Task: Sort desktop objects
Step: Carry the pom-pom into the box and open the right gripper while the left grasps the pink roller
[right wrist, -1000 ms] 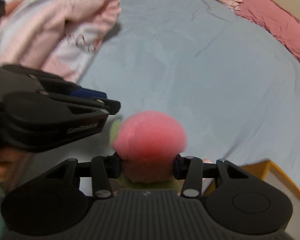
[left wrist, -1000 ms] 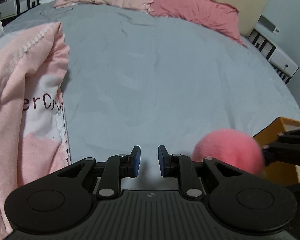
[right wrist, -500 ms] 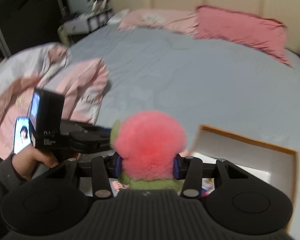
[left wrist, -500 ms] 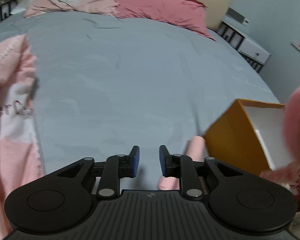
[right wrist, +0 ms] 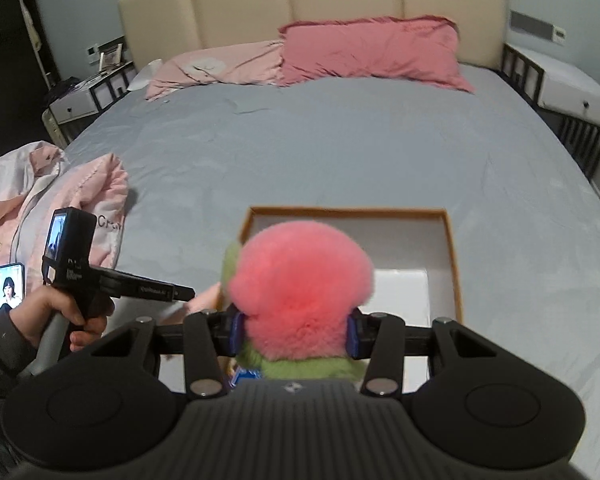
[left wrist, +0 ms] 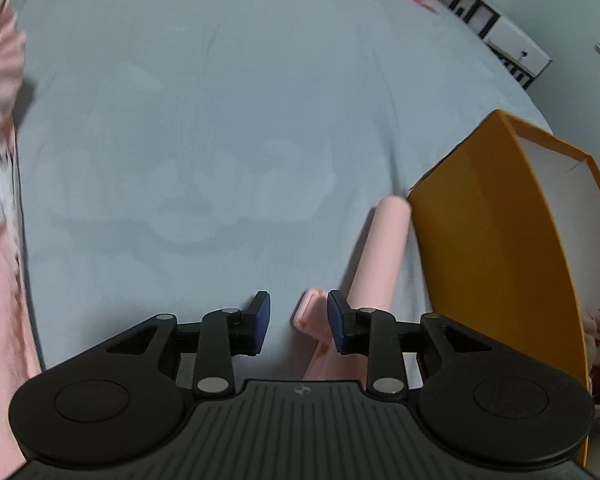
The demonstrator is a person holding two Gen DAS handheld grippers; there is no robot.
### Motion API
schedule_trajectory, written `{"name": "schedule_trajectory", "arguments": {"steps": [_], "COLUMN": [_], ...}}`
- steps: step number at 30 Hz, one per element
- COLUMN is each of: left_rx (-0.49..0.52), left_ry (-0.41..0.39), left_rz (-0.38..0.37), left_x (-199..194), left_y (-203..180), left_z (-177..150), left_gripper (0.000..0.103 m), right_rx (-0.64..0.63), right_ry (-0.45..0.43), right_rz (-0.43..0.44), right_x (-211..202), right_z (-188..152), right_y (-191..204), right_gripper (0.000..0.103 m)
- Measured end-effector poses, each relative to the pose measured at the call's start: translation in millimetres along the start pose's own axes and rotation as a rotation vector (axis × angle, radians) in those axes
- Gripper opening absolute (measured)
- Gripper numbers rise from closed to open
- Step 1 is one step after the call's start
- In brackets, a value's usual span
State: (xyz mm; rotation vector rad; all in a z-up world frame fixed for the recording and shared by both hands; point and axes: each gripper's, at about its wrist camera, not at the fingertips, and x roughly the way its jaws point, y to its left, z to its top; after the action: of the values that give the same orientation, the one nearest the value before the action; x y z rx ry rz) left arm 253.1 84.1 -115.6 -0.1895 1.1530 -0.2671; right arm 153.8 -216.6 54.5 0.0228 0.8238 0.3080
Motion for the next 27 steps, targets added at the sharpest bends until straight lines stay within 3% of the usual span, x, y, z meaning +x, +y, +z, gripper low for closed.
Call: {"name": "schedule_trajectory", "arguments": {"steps": [6,13,17,27], "left_rx": [-0.107,-0.122,-0.168,-0.172], "left_ry": [0.019,0.017,0.036,0.085], "left_rz": [-0.047,-0.088,-0.14,-0.155], "left_x": [9,11,10,18], "left_y": [17,16,18,16], "left_z": [2,1,1,-1], "left_gripper": [0.041,0.039,0.034,0.032], "right_rx": [0.036,0.087,0.038,-0.056], "right_ry": [0.014,0.05,0.082,0.144], "right_rz": [-0.017,-0.056,-0.088,-0.183], "right_x": [11,24,32,62], "right_z": [-13,-25,-34,-48], "right_y": [-16,-39,-38,-33], "right_gripper": [0.048,0.048,0.048,0.051]}}
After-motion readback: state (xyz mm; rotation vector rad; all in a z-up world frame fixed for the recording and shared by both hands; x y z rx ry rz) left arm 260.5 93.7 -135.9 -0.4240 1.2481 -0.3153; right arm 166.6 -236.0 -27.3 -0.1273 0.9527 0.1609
